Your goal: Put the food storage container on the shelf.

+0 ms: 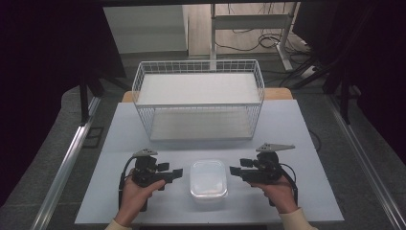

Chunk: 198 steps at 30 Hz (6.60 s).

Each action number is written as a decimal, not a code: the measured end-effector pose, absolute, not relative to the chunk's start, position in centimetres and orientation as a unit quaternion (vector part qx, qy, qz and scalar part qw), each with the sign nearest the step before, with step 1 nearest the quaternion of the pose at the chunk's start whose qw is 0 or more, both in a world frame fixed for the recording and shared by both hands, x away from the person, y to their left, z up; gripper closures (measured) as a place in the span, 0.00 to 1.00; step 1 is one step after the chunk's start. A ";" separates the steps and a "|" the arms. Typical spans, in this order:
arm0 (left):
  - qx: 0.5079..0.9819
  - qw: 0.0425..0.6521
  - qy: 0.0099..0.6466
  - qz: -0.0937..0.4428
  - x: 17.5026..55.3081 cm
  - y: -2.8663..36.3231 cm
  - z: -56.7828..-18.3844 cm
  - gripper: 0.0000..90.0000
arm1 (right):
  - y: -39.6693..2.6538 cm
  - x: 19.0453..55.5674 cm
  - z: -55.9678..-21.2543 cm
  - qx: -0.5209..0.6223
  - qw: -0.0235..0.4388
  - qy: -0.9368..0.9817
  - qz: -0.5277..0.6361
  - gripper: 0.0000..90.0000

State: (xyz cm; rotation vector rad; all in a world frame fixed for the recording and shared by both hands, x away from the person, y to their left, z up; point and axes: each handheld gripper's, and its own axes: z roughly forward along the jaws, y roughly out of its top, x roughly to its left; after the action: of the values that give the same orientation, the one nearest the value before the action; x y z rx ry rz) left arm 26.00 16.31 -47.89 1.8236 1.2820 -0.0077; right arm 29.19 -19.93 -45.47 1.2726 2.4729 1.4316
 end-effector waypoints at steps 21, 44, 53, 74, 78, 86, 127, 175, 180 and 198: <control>0.715 0.456 0.522 -0.095 26.8 14.8 -50.2 0.37 | -17.0 29.0 -48.3 0.417 -0.042 0.802 0.427 0.45; 0.687 0.478 0.524 -0.157 26.6 13.9 -51.3 0.68 | -17.8 29.3 -49.3 0.464 -0.111 0.761 0.439 0.68; 0.687 0.486 0.518 -0.152 26.0 14.2 -50.7 0.77 | -18.7 28.9 -49.3 0.479 -0.147 0.736 0.456 0.78; 0.695 0.497 0.503 -0.135 25.1 14.5 -49.7 0.85 | -19.6 28.3 -48.6 0.462 -0.177 0.725 0.479 0.88; 0.695 0.498 0.501 -0.134 25.0 14.6 -49.6 0.86 | -19.6 28.2 -48.5 0.458 -0.173 0.728 0.481 0.89; 0.696 0.498 0.501 -0.129 24.9 14.6 -49.5 0.87 | -19.5 28.0 -48.1 0.444 -0.157 0.738 0.484 0.90; 0.717 0.528 0.451 -0.058 27.6 14.9 -42.7 0.88 | -19.1 30.0 -41.8 0.387 -0.082 0.751 0.528 0.90; 0.715 0.563 0.415 0.009 36.7 17.2 -29.0 0.88 | -16.5 39.5 -28.1 0.347 -0.014 0.761 0.548 0.89; 0.715 0.561 0.417 0.002 38.9 17.5 -28.5 0.88 | -16.1 41.6 -27.5 0.358 -0.018 0.760 0.542 0.89; 0.674 0.554 0.483 -0.074 45.6 17.9 -30.3 0.86 | -15.5 48.1 -29.2 0.436 -0.075 0.724 0.529 0.83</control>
State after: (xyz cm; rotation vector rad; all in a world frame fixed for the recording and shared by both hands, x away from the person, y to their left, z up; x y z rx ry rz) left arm 45.60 17.95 -30.30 1.5929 1.1422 -0.1738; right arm 48.12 -15.49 -29.20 1.4383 2.3896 1.7465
